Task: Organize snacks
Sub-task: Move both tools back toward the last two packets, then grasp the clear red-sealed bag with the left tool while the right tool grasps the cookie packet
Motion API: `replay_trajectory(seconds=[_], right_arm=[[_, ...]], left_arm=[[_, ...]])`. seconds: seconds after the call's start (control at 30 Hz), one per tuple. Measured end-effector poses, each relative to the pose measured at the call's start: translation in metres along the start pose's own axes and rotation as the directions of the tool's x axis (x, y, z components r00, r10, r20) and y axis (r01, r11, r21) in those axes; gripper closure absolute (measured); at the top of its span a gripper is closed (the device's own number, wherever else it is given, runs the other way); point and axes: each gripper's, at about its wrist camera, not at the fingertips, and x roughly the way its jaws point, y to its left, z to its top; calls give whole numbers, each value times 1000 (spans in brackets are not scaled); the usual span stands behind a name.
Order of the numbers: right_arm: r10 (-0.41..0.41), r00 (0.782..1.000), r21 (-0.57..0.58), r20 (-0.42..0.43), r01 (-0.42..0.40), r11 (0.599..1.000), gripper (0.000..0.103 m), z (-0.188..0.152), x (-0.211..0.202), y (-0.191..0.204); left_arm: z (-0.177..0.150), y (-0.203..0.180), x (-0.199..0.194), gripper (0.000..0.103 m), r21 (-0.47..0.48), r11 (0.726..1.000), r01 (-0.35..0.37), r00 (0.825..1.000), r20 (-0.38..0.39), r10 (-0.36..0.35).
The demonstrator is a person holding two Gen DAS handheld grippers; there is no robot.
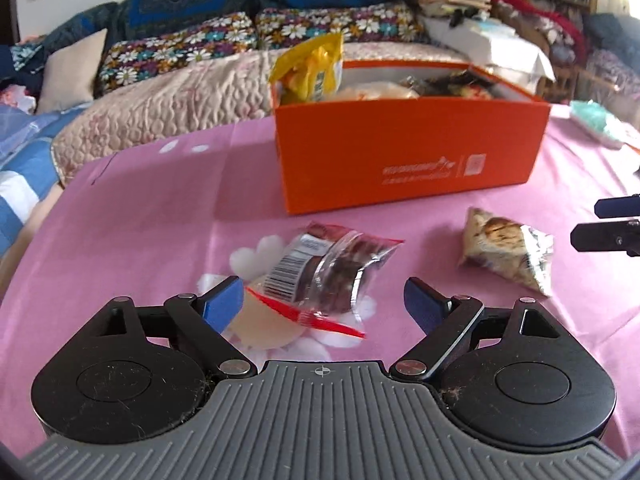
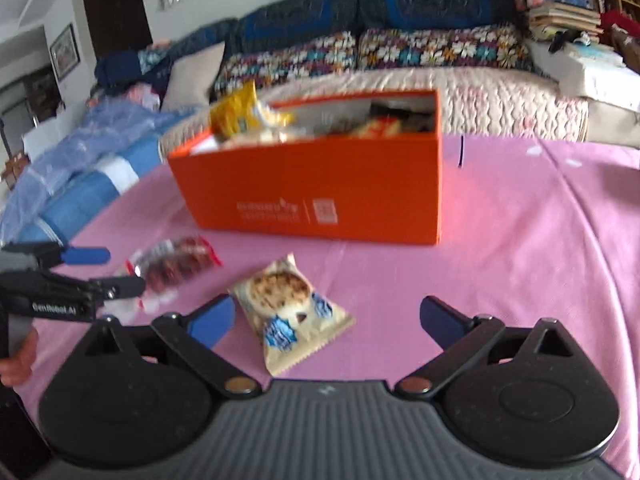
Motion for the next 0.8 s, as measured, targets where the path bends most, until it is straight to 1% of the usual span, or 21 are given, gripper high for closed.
replay_trajectory(seconds=[0.07, 0.1, 0.17, 0.27, 0.33, 0.37, 0.4, 0.43, 0.47, 0.5, 0.53, 0.6, 0.7, 0.8], right_arm=[[23, 1000, -3, -16, -23, 1000, 3, 2, 13, 4], [30, 999, -9, -21, -31, 999, 3, 4, 19, 7], [35, 999, -40, -39, -37, 999, 3, 5, 34, 15], [43, 997, -91, -59, -48, 995, 4, 5, 53, 28], [50, 997, -127, -67, -58, 990, 10, 6, 61, 33], [39, 996, -145, -80, -51, 988, 17, 5, 66, 36], [28, 996, -161, -85, -42, 986, 19, 5, 71, 38], [14, 997, -184, -79, -29, 983, 20, 6, 72, 40], [5, 997, -207, -79, -21, 978, 31, 6, 73, 43], [0, 997, -223, -74, -16, 975, 45, 6, 72, 45], [-11, 997, -223, -70, -5, 975, 46, 5, 69, 46], [-4, 996, -215, -84, -14, 976, 47, 3, 64, 44], [-23, 996, -229, -85, 3, 974, 47, -7, 49, 39], [-30, 996, -221, -87, 10, 975, 47, -19, 31, 29]], left_arm=[[3, 1, 6, 36, -9, 1000, 1, 1000, 11, -1], [6, -1, 10, 34, -2, 1000, -8, 1000, 22, 8], [14, -6, 22, 33, 34, 999, -28, 1000, 15, 28], [22, -10, 39, 34, 74, 997, -25, 1000, 1, 25], [23, -10, 49, 35, 98, 995, -26, 999, -20, 28], [22, -9, 54, 36, 102, 994, -30, 999, -39, 34], [21, -8, 59, 41, 100, 995, -30, 998, -55, 36], [20, -6, 62, 50, 91, 995, -30, 997, -70, 36], [19, -4, 62, 59, 68, 998, -16, 998, -64, 21], [19, -2, 61, 71, 54, 999, -7, 997, -71, 11], [20, 0, 61, 74, 40, 999, 9, 997, -76, -5], [18, 1, 58, 75, 12, 1000, 10, 997, -78, -9], [10, -5, 47, 75, 27, 1000, 15, 996, -83, -13], [-4, -17, 29, 75, 43, 999, 26, 996, -83, -22]])
